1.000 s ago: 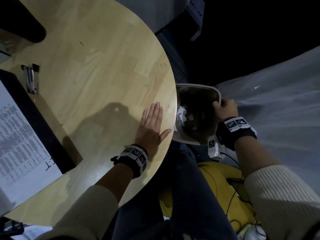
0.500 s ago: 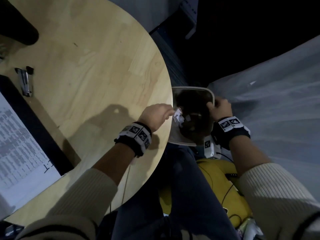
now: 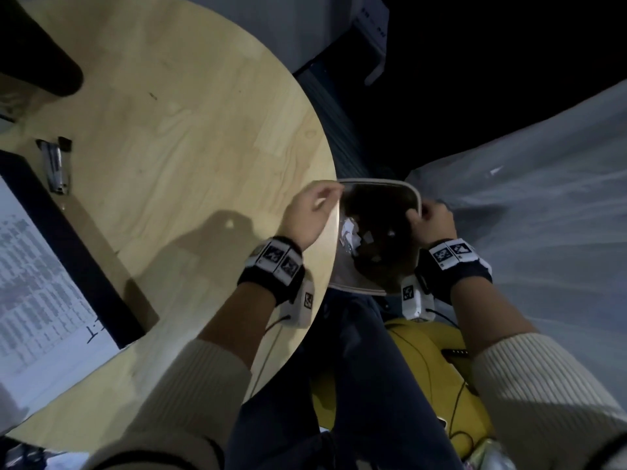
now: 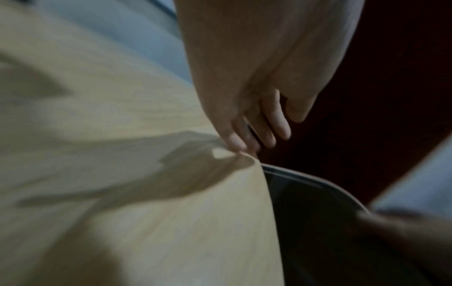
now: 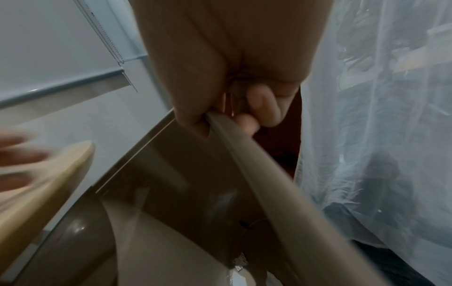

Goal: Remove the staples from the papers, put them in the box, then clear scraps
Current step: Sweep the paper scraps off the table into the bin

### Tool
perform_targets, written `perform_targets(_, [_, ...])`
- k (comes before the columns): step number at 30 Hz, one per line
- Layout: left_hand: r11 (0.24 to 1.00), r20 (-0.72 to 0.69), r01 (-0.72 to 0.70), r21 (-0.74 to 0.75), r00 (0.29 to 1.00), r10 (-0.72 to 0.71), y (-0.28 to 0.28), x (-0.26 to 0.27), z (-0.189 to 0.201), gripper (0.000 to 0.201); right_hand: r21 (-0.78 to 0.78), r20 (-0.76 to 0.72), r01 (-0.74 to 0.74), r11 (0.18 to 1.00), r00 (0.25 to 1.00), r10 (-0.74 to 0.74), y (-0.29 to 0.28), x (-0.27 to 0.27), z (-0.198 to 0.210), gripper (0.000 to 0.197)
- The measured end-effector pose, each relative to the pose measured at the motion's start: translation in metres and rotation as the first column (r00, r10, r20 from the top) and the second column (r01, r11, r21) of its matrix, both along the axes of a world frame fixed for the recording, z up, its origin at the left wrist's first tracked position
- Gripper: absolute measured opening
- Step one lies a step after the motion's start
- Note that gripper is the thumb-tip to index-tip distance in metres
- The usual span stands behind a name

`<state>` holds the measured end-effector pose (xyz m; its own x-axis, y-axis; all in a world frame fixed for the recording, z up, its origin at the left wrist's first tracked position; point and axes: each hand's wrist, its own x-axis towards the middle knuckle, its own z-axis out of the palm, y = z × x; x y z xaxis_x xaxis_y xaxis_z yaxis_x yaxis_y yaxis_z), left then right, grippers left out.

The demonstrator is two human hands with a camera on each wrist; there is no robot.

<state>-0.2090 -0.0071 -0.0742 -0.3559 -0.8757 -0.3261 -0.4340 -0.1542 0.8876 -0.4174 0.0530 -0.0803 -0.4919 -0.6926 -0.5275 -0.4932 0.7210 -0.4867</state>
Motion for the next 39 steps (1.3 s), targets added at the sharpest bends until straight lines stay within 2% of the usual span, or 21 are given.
perform_targets(1, [0.986, 0.038, -0.113, -0.12, 0.992, 0.118, 0.002, 0.02, -0.003, 0.025, -0.001, -0.002, -0.003, 1.0, 1.0, 0.003, -0.001, -0.001, -0.001, 0.027])
perform_targets(2, [0.936, 0.1, -0.229, -0.267, 0.96, 0.263, 0.003, 0.045, -0.008, 0.029, -0.003, -0.003, -0.011, 1.0, 1.0, 0.011, -0.003, -0.002, -0.002, 0.028])
perform_targets(4, [0.798, 0.284, -0.353, -0.487, 0.801, 0.528, 0.001, 0.104, -0.019, 0.037, 0.002, -0.016, -0.022, 1.0, 1.0, 0.022, -0.004, -0.004, -0.004, 0.03])
perform_targets(7, [0.724, 0.533, -0.463, -0.512, 0.49, 0.69, -0.008, 0.188, -0.031, 0.047, 0.025, -0.052, -0.032, 0.999, 0.998, 0.034, -0.005, -0.007, -0.006, 0.031])
perform_targets(9, [0.712, 0.628, -0.525, -0.467, 0.37, 0.684, -0.016, 0.226, -0.039, 0.054, 0.026, -0.057, -0.04, 0.999, 0.998, 0.041, -0.006, -0.008, -0.007, 0.032])
perform_targets(10, [0.735, 0.686, -0.534, -0.417, 0.346, 0.64, -0.02, 0.235, -0.042, 0.058, 0.023, -0.058, -0.038, 0.999, 0.998, 0.039, -0.007, -0.008, -0.008, 0.032])
perform_targets(13, [0.761, 0.763, -0.576, -0.299, 0.334, 0.553, -0.028, 0.218, -0.05, 0.072, 0.023, -0.084, -0.046, 0.999, 0.995, 0.048, -0.008, -0.007, -0.008, 0.031])
perform_targets(15, [0.797, 0.744, -0.527, -0.294, 0.398, 0.537, -0.027, 0.187, -0.046, 0.076, 0.01, -0.088, -0.056, 0.998, 0.994, 0.057, -0.01, -0.004, -0.008, 0.029])
perform_targets(17, [0.893, 0.723, -0.304, -0.331, 0.527, 0.447, -0.014, 0.148, -0.042, 0.078, 0.001, -0.086, -0.056, 0.998, 0.995, 0.056, -0.011, -0.001, -0.008, 0.03])
perform_targets(19, [0.948, 0.617, -0.085, -0.308, 0.741, 0.267, -0.004, 0.123, -0.037, 0.075, -0.001, -0.089, -0.053, 0.999, 0.995, 0.052, -0.013, 0.002, -0.008, 0.03])
perform_targets(20, [0.951, 0.546, -0.047, -0.307, 0.809, 0.216, -0.004, 0.124, -0.034, 0.071, 0.0, -0.093, -0.052, 0.999, 0.994, 0.052, -0.014, 0.002, -0.008, 0.03])
perform_targets(21, [0.936, 0.482, -0.087, -0.342, 0.838, 0.255, -0.007, 0.134, -0.033, 0.067, 0.003, -0.101, -0.055, 0.998, 0.993, 0.055, -0.015, 0.002, -0.008, 0.031])
perform_targets(22, [0.899, 0.459, -0.185, -0.397, 0.809, 0.368, -0.012, 0.152, -0.035, 0.065, 0.007, -0.113, -0.057, 0.998, 0.992, 0.058, -0.016, 0.001, -0.009, 0.031])
perform_targets(24, [0.763, 0.484, -0.43, -0.483, 0.595, 0.642, -0.024, 0.202, -0.04, 0.063, 0.012, -0.138, -0.054, 0.998, 0.989, 0.055, -0.016, -0.001, -0.01, 0.031])
perform_targets(25, [0.686, 0.486, -0.554, -0.472, 0.486, 0.726, -0.032, 0.23, -0.038, 0.065, 0.011, -0.144, -0.054, 0.998, 0.988, 0.055, -0.017, -0.002, -0.009, 0.03])
perform_targets(26, [0.626, 0.483, -0.649, -0.433, 0.419, 0.768, -0.039, 0.251, -0.033, 0.064, 0.008, -0.147, -0.057, 0.998, 0.988, 0.057, -0.017, -0.002, -0.009, 0.029])
perform_targets(27, [0.595, 0.481, -0.69, -0.411, 0.39, 0.785, -0.046, 0.266, -0.027, 0.061, -0.001, -0.148, -0.068, 0.998, 0.987, 0.067, -0.018, -0.002, -0.008, 0.028])
perform_targets(29, [0.601, 0.492, -0.674, -0.43, 0.383, 0.782, -0.058, 0.273, -0.022, 0.059, -0.001, -0.164, -0.092, 0.996, 0.982, 0.09, -0.019, -0.001, -0.007, 0.028])
perform_targets(32, [0.637, 0.575, -0.674, -0.375, 0.37, 0.729, -0.072, 0.26, -0.029, 0.07, 0.007, -0.171, -0.1, 0.995, 0.98, 0.1, -0.021, 0.0, -0.009, 0.037])
perform_targets(35, [0.639, 0.624, -0.669, -0.379, 0.324, 0.711, -0.087, 0.246, -0.036, 0.076, 0.023, -0.172, -0.104, 0.994, 0.979, 0.106, -0.027, -0.002, -0.01, 0.029])
perform_targets(39, [0.72, 0.617, -0.604, -0.343, 0.433, 0.657, -0.092, 0.207, -0.036, 0.074, 0.016, -0.167, -0.101, 0.995, 0.981, 0.102, -0.03, -0.001, -0.013, 0.028])
